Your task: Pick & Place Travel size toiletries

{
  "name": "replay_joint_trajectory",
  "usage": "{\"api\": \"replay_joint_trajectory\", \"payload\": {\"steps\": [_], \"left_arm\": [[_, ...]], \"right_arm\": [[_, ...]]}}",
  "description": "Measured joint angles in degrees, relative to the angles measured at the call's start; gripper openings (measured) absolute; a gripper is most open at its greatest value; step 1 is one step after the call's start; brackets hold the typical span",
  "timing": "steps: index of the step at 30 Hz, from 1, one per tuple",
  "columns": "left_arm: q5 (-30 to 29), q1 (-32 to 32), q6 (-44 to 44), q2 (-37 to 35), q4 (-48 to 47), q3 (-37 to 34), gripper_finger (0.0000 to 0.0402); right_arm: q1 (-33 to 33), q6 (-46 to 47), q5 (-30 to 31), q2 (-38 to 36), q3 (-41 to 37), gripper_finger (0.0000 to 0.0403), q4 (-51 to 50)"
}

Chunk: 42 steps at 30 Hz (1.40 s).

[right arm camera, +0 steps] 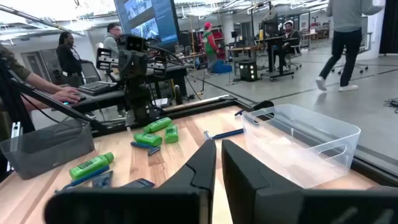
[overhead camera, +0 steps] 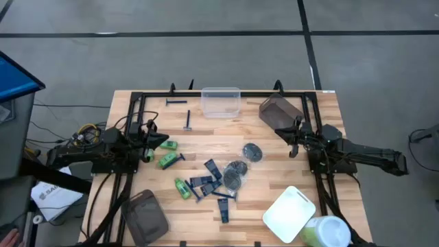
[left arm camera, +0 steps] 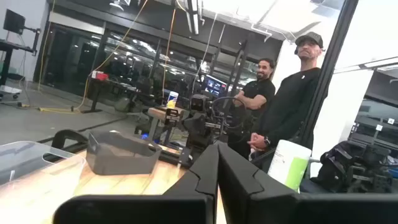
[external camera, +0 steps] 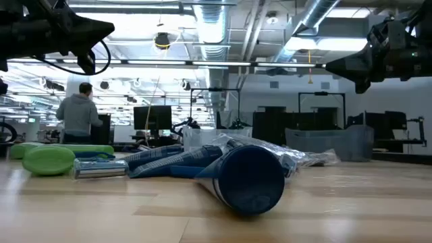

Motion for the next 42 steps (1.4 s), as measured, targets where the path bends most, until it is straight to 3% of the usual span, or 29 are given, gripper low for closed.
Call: {"api": "replay_joint_trajectory", "payload": {"steps": [42], "left_arm": [[0.0,0.0,0.0,0.0,0.0,0.0,0.0]], "right_arm": [[0.0,0.0,0.0,0.0,0.0,0.0021,0.0]]}}
